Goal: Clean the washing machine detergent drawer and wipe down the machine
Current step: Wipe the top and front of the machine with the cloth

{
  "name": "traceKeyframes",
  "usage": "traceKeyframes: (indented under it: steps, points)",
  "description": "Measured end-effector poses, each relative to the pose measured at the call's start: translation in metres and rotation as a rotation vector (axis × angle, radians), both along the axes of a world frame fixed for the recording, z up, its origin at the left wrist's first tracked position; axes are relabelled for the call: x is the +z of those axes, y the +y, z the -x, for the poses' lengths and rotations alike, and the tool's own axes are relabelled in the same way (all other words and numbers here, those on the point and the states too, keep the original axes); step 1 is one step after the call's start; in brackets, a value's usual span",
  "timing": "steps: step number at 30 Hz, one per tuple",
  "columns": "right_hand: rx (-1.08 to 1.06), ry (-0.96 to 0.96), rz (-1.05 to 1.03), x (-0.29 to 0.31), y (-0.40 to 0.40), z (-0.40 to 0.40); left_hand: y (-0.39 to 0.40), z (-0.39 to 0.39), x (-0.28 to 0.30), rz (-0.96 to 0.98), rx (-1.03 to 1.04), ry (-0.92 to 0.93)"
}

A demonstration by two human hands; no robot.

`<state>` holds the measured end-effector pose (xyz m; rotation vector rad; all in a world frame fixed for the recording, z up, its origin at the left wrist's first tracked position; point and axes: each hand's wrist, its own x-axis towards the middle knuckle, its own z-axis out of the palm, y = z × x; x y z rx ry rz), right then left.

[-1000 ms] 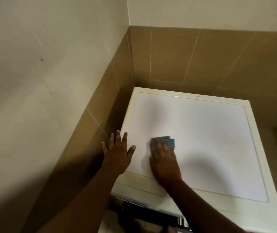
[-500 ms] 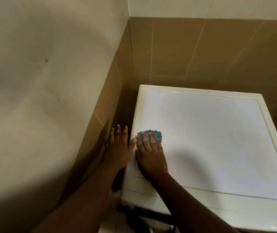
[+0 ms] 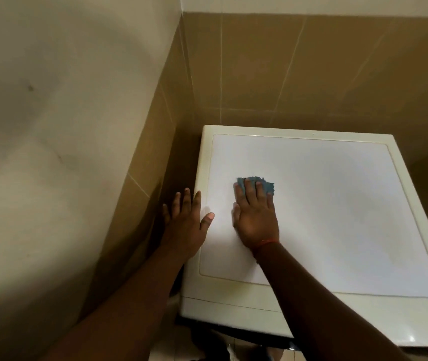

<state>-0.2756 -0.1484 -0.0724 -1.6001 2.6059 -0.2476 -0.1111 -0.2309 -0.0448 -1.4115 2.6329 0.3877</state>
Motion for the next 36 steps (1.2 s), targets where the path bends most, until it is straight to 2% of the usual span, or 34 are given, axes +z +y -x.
traceKeyframes:
  steps: [1,3,4,5,7,8,9,11,12,15,16,19,20,22,23,24,26,27,28,30,31,32,34,35,36]
  points:
    - [0.045,0.002,-0.008,-0.001,0.003,-0.002,0.001,0.003,-0.001,0.004,-0.009,-0.005]
    - [0.317,0.039,-0.004,-0.003,0.015,0.008,0.003,0.009,0.0,0.013,-0.032,-0.003]
    - [0.383,0.054,-0.007,-0.003,0.021,0.025,0.004,0.013,0.001,0.02,-0.048,-0.004]
    - [0.334,0.051,-0.009,-0.003,0.027,0.046,0.005,0.016,0.002,0.03,-0.064,-0.005]
    - [0.056,0.035,0.017,-0.002,0.039,0.071,0.006,0.022,0.004,0.048,-0.075,-0.004]
    - [-0.008,0.032,0.002,-0.002,0.044,0.073,0.007,0.025,0.004,0.053,-0.07,-0.005]
    - [0.056,0.045,-0.016,-0.003,0.048,0.072,0.008,0.028,0.005,0.058,-0.066,-0.011]
    - [0.325,0.099,-0.049,-0.005,0.063,0.085,0.012,0.034,0.005,0.077,-0.075,-0.028]
    - [0.346,0.097,-0.066,-0.004,0.067,0.099,0.013,0.037,0.005,0.082,-0.081,-0.034]
    - [-0.025,0.025,-0.019,0.001,0.072,0.123,0.019,0.048,0.009,0.09,-0.078,-0.051]
    - [-0.026,0.03,-0.028,0.0,0.072,0.118,0.022,0.052,0.01,0.098,-0.076,-0.057]
    - [0.293,0.086,-0.047,-0.002,0.077,0.128,0.03,0.064,0.011,0.105,-0.078,-0.056]
    - [0.229,0.068,-0.053,-0.001,0.077,0.138,0.032,0.068,0.011,0.102,-0.077,-0.052]
    - [-0.065,0.041,-0.012,0.002,0.072,0.145,0.037,0.075,0.011,0.09,-0.077,-0.053]
    - [-0.118,0.04,-0.016,0.0,0.068,0.139,0.039,0.078,0.01,0.089,-0.074,-0.056]
    - [-0.042,0.047,-0.041,-0.003,0.065,0.129,0.04,0.079,0.008,0.095,-0.069,-0.06]
    - [0.289,0.105,-0.054,-0.007,0.064,0.128,0.043,0.081,0.007,0.111,-0.056,-0.066]
    - [0.343,0.111,-0.061,-0.006,0.062,0.138,0.043,0.081,0.007,0.112,-0.049,-0.064]
    - [0.255,0.09,-0.06,-0.006,0.059,0.15,0.044,0.079,0.006,0.105,-0.045,-0.066]
    - [-0.071,0.063,-0.022,-0.004,0.05,0.156,0.045,0.075,0.006,0.092,-0.032,-0.068]
    - [-0.123,0.056,-0.037,-0.005,0.044,0.146,0.046,0.073,0.005,0.091,-0.02,-0.064]
    - [-0.034,0.057,-0.054,-0.007,0.038,0.136,0.046,0.069,0.004,0.091,-0.007,-0.061]
    - [0.29,0.104,-0.054,-0.008,0.033,0.134,0.044,0.063,0.001,0.099,0.016,-0.07]
    - [0.325,0.099,-0.064,-0.006,0.029,0.143,0.042,0.059,0.0,0.095,0.025,-0.082]
    - [0.221,0.073,-0.059,-0.005,0.024,0.152,0.039,0.056,-0.002,0.088,0.034,-0.091]
